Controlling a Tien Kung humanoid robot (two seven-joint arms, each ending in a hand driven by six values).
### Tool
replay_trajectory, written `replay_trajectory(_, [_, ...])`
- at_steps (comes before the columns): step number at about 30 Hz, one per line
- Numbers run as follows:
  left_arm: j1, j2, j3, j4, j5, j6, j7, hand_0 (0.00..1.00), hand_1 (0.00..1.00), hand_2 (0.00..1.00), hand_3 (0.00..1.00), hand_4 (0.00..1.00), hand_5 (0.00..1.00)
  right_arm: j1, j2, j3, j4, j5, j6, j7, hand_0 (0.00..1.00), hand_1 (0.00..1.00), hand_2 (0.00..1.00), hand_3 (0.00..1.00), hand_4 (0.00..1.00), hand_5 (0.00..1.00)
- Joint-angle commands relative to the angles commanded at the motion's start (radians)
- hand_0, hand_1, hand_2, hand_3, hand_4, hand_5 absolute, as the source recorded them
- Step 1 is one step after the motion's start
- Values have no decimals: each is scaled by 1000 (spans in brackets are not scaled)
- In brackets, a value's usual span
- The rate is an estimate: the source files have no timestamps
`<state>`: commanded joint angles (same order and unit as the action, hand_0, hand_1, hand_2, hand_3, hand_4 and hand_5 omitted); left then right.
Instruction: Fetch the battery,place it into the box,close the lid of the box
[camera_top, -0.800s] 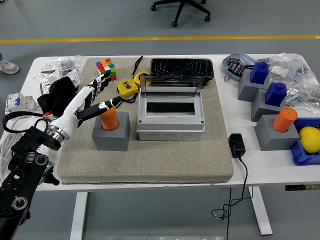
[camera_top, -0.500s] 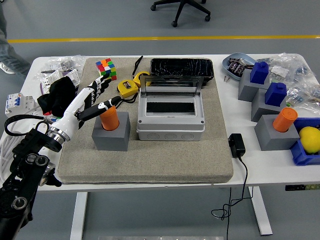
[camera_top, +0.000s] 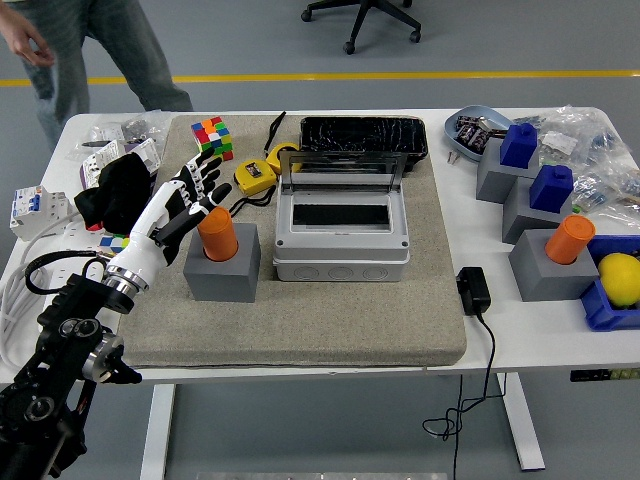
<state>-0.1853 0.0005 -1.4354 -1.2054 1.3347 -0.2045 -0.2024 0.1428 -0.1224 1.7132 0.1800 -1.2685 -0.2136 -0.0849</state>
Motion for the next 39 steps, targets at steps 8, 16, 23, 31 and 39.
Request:
replay_trajectory(8, [20,-1,4,11,-14,7,-4,970,998,998,998,998,347,-2,-3,-9,0,1,-2,-2,902,859,807,806,998,998])
replay_trajectory(16, [24,-1,19,8,2,8,-4,967,998,998,998,998,335,-3,-5,-10,0,0,-2,-5,902,859,807,806,998,998])
replay_trajectory(23, [23,-1,31,2,53,39,-5,955,998,998,998,998,312,-4,-5,-11,0,1,-1,-4,902,859,807,807,998,998])
replay_trajectory(31, [17,-1,45,-1,110,114,-8,861,923,947,998,998,91,-1,-5,-7,0,0,-1,-3,900,859,806,806,998,998])
replay_trajectory(39, [14,-1,68,-2,124,139,-11,845,897,879,978,998,52,0,-5,-3,0,-2,-1,-2,900,859,806,804,998,998])
